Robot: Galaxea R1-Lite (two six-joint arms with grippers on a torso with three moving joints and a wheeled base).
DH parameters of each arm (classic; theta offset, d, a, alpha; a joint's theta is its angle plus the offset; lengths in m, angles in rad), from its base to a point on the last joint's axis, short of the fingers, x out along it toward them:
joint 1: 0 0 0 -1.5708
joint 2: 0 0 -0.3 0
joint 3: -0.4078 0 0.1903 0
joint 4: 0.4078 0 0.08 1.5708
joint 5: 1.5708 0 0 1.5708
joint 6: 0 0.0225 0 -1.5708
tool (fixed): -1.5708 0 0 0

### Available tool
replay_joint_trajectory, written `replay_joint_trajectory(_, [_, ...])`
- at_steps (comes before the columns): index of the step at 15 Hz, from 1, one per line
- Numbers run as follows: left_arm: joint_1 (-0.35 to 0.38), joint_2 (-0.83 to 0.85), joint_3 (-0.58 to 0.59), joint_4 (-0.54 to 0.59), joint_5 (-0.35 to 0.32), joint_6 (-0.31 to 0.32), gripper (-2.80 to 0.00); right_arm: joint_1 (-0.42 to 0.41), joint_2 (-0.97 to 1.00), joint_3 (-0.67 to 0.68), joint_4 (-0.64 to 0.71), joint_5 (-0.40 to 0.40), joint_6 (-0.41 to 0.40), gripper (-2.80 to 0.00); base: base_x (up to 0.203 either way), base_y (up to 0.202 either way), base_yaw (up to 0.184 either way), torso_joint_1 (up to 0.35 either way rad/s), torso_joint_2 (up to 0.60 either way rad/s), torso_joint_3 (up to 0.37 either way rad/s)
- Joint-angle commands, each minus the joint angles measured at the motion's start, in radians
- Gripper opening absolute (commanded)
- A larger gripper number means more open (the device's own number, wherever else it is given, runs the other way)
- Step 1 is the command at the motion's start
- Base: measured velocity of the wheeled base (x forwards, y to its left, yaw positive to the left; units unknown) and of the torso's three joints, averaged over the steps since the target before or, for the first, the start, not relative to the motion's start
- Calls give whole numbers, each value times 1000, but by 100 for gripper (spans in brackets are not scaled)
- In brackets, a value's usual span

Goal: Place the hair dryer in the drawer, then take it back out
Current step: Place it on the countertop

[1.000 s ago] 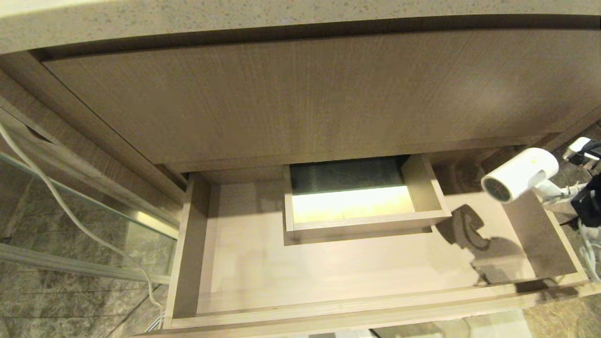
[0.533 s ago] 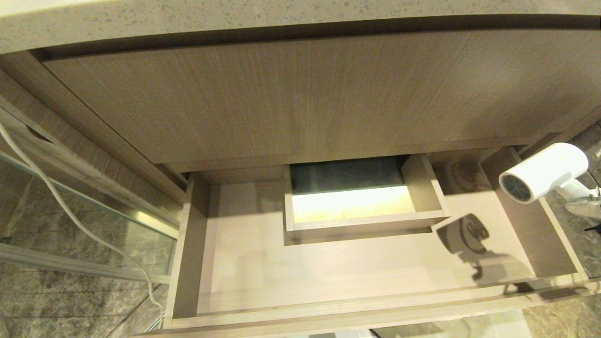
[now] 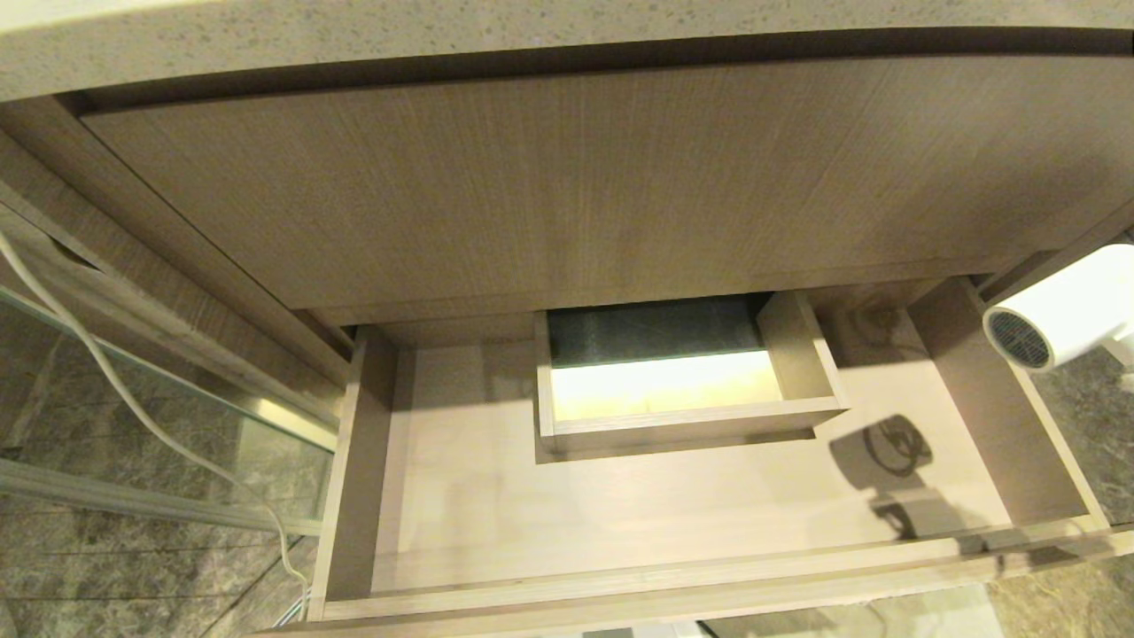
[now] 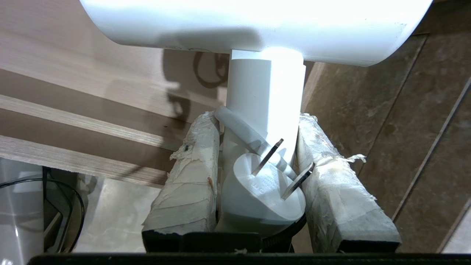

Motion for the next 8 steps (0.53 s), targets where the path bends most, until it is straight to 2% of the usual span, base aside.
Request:
replay_joint_trajectory(1, [0, 0, 0, 0, 0, 0, -280, -3, -25, 4, -1, 3, -5, -280, 0, 0, 0, 0, 0, 0])
replay_joint_trajectory(7, [0, 0, 2, 0, 0, 0, -280, -16, -74, 38, -15, 5, -5, -280, 0, 0, 0, 5, -5, -4])
replay_joint_trajectory(8, [0, 0, 0, 0, 0, 0, -280, -16, -77, 43, -20, 5, -5, -280, 0, 0, 0, 136, -243, -32])
